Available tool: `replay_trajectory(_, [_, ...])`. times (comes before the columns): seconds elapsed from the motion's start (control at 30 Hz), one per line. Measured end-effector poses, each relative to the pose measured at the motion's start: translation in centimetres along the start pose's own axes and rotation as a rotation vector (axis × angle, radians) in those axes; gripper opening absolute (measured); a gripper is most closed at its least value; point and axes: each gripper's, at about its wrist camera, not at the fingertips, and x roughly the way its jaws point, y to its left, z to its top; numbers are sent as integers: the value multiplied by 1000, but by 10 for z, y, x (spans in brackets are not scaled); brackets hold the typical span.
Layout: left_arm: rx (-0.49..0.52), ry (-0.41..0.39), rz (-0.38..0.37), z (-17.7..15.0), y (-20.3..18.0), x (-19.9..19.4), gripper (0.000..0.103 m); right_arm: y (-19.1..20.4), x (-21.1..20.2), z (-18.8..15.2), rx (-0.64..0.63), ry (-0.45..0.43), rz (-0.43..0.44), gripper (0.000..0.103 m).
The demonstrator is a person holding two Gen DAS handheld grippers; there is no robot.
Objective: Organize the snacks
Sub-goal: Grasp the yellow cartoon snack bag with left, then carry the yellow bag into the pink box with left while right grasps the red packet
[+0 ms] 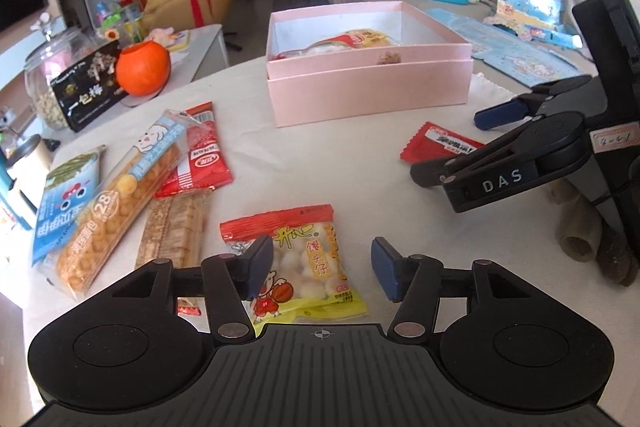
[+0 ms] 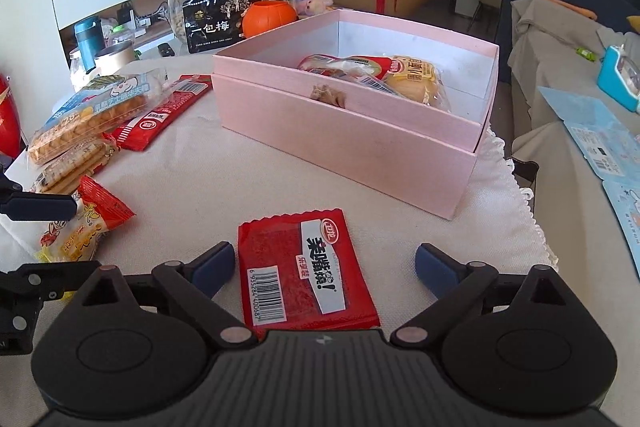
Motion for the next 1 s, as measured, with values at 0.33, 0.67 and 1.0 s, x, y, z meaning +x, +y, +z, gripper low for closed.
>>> replay_trajectory(0.33, [-178,-3,-8,-4,35,-2,54,0,0,0,0,0,0,98])
replay_trajectory(0.67, [-127,3,-38,-7,17,12,63,-2,1,0,-2,15,19,103])
replay_trajectory(1.0, [-131,-14,6,-13,35,10,62,1,-1,-1,-7,27,20,103])
